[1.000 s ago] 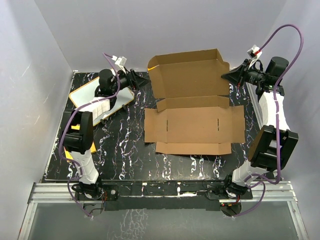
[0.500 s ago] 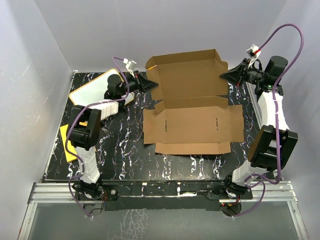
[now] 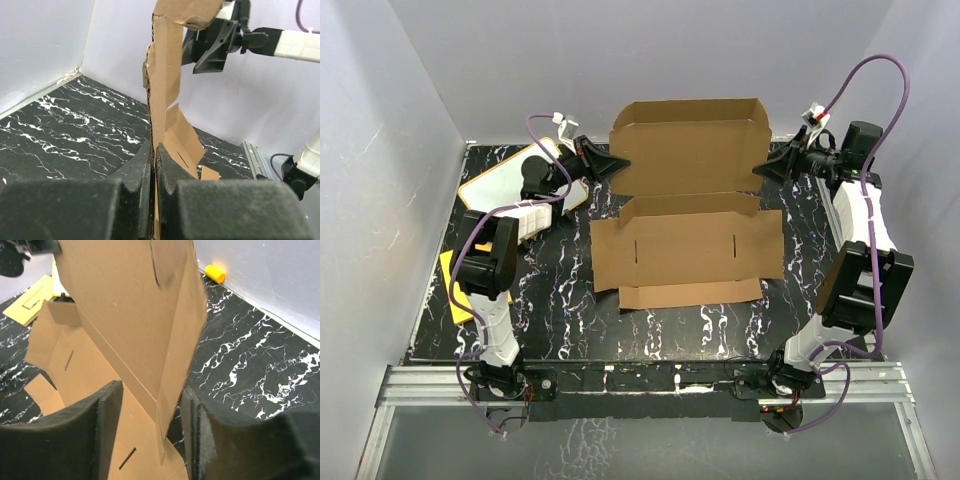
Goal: Fold the paper box
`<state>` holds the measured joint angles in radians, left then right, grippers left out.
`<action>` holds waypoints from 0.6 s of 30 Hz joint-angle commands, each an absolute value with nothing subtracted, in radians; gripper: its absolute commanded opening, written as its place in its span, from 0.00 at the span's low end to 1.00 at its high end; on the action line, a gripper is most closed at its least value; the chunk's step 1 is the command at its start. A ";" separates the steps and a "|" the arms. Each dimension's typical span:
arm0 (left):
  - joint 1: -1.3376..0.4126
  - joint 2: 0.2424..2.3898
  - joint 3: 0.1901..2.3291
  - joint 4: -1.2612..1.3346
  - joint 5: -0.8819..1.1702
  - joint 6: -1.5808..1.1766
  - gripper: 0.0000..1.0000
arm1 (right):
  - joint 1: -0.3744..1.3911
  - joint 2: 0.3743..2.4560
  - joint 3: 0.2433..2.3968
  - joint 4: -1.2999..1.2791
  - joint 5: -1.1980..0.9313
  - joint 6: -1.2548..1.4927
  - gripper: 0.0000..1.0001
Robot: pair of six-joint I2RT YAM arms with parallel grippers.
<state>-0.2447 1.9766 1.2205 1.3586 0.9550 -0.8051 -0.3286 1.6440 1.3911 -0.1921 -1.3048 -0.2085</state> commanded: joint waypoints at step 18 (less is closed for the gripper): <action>-0.230 1.961 1.264 1.664 1.075 -0.959 0.00 | -0.235 1.805 1.286 0.490 -1.427 0.091 0.75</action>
<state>-0.2291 1.9766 1.2179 1.5654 1.0500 -0.9226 -0.2573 1.7851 1.3106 0.1265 -1.3434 -0.0998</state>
